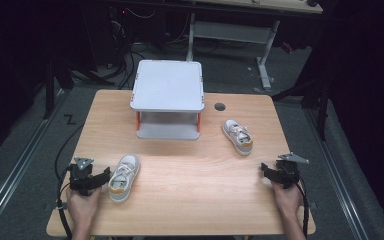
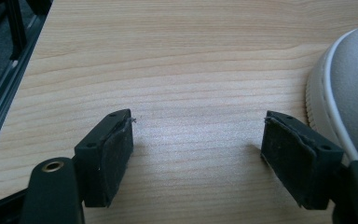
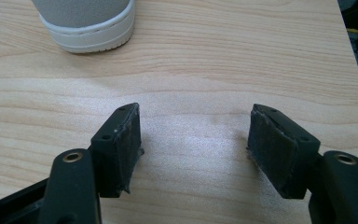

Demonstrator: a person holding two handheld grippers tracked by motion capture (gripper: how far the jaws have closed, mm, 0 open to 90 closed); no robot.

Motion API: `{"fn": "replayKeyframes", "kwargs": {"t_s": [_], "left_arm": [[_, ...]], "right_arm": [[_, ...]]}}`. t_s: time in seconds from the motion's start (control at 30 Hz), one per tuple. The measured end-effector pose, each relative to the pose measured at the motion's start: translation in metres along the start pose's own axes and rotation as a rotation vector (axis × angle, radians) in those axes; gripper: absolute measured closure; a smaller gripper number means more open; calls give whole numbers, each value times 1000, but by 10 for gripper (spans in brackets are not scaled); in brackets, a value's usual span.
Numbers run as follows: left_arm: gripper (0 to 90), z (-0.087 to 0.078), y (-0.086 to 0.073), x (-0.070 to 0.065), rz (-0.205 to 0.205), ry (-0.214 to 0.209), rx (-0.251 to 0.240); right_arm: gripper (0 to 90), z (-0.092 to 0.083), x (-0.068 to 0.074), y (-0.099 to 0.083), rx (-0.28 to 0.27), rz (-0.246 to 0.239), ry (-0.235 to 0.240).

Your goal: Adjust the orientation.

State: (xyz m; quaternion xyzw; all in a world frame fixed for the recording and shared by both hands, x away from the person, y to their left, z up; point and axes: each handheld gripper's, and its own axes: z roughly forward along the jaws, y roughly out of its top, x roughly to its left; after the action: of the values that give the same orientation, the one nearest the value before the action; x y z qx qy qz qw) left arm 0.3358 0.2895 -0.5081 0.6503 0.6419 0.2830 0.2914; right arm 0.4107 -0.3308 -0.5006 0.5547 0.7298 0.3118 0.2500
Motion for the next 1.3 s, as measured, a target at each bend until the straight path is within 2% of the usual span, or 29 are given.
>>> {"fn": "replayKeyframes", "kwargs": {"t_s": [0.7, 0.93, 1.17, 1.3], "left_arm": [[273, -1, 0, 0, 4, -3, 2], [312, 0, 0, 0, -8, 6, -9], [334, -4, 0, 2, -55, -16, -11], [348, -9, 1, 1, -52, -18, -11]], "right_arm": [[333, 0, 1, 0, 3, 2, 3], [331, 0, 1, 0, 3, 2, 3], [326, 0, 1, 0, 3, -1, 6], [326, 0, 1, 0, 3, -2, 6]]}}
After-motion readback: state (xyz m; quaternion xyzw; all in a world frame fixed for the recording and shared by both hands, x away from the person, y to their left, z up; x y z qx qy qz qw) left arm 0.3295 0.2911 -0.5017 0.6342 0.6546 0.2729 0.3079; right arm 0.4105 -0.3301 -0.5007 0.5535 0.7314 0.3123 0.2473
